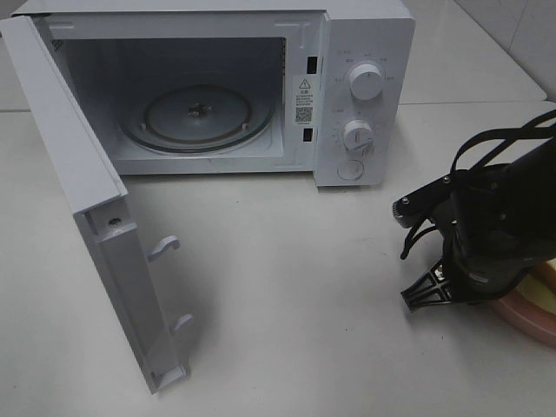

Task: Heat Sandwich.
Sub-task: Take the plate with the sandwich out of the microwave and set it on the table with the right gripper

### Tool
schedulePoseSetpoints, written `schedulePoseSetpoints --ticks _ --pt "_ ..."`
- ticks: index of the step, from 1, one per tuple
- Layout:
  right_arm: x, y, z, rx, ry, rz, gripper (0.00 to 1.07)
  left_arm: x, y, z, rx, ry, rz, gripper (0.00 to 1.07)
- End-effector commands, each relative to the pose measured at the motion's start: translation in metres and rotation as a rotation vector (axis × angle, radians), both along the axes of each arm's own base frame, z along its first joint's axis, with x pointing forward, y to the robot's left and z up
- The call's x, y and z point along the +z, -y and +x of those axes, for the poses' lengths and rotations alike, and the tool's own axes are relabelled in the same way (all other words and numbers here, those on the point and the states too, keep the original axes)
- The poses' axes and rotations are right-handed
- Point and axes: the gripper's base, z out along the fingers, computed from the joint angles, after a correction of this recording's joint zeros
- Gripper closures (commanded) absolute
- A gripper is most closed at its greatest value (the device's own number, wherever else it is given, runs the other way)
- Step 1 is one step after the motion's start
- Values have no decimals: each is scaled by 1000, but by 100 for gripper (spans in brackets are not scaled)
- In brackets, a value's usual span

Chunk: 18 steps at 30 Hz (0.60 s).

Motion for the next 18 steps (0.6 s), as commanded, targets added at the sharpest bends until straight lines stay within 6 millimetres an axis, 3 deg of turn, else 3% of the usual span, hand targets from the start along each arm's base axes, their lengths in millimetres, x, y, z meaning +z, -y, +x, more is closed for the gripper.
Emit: schedulePoseSetpoints --ticks 1,7,11,18 --pt "1 -1 2 12 8 9 91 -1 0 0 4 4 -6 9" --pt "3 -1 1 4 11 19 67 -1 0 0 4 4 -6 9" --pt "15 -3 0 25 20 49 58 -1 0 0 4 4 -6 9" --pt "33 -4 -6 75 -1 84 55 -1 0 0 4 4 -6 9"
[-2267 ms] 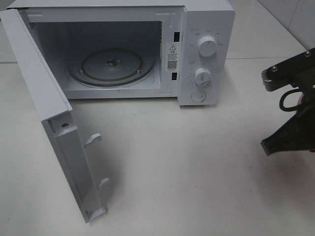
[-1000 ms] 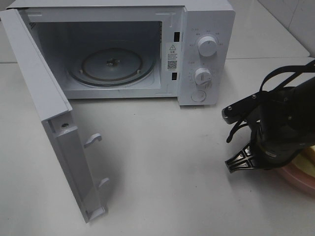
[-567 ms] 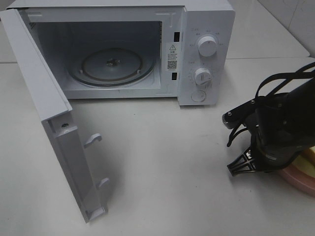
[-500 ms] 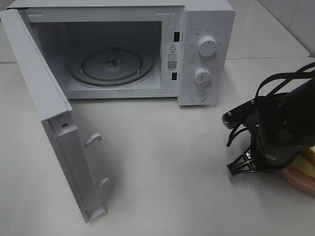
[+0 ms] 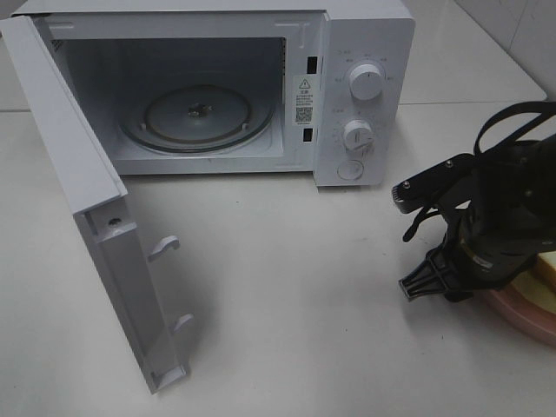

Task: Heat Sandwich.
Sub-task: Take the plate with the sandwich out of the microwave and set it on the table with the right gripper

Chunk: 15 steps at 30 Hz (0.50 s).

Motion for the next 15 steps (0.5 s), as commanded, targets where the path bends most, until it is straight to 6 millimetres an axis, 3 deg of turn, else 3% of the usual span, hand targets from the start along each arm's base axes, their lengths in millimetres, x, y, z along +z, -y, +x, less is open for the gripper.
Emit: schedulePoseSetpoints --ticks 1,9,15 --pt "12 -1 -3 44 -13 17 55 -1 0 0 4 4 -6 9" --pt "41 -1 -14 127 -19 69 34 -1 0 0 4 4 -6 9" --pt "63 3 -24 162 1 86 31 -1 0 0 4 4 -6 9"
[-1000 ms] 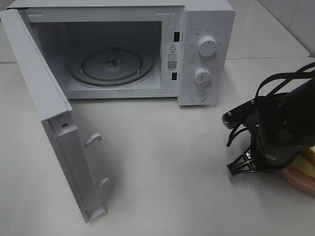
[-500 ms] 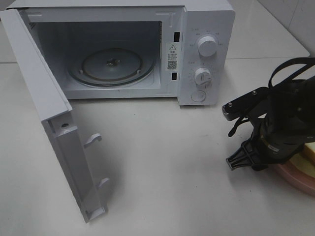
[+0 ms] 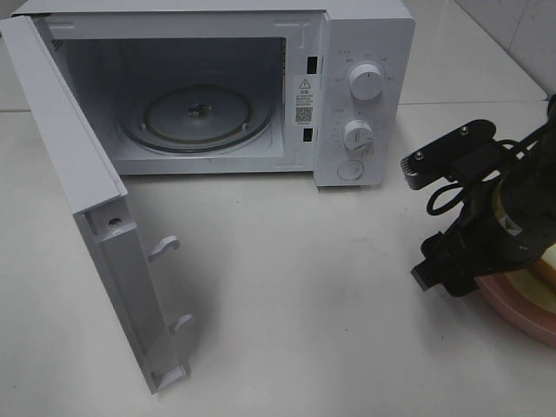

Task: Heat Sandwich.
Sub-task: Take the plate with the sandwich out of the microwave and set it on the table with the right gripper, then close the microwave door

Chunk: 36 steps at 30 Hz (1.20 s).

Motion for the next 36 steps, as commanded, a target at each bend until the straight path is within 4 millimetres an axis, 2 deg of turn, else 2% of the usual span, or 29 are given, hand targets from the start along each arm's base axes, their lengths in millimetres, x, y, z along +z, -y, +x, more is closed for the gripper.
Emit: schedulePoseSetpoints --ticks 1,9,19,28,36 --pt "18 3 -8 27 14 6 31 -1 0 0 4 4 -6 9" --pt "52 10 -32 84 31 90 31 -1 0 0 4 4 -6 9" --pt "80 16 -61 144 37 199 31 -1 0 0 4 4 -6 9" --pt "102 35 -94 150 57 226 31 -1 0 0 4 4 -6 9" --pt "118 62 -136 119 84 235 31 -1 0 0 4 4 -6 9"
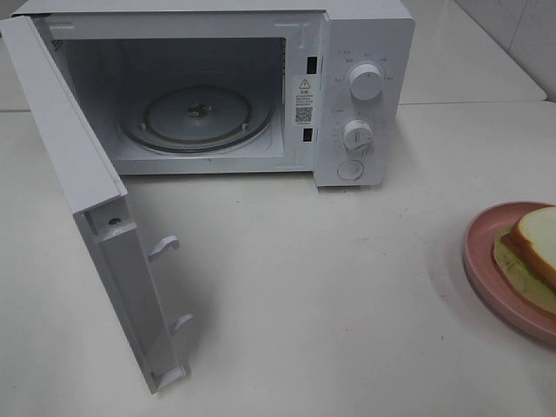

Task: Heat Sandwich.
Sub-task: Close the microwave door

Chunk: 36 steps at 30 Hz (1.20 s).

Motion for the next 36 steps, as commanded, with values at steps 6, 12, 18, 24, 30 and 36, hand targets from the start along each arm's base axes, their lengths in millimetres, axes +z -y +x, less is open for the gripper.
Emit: schedulePoseSetpoints --ticks 6,12,18,24,30,36 --pt "8 24 -39 -47 4 21 31 -1 0 0 4 4 -6 9" --pt "12 35 -55 -127 74 84 31 -1 0 0 4 4 -6 9" --pt "16 44 -72 -188 191 110 31 -1 0 0 4 4 -6 9" --pt "18 50 -89 -262 299 144 31 -1 0 0 4 4 -6 9" --pt "8 49 -99 -325 385 183 31 -1 0 0 4 4 -6 9" --pt "-8 49 -104 -367 441 186 31 -1 0 0 4 4 -6 9"
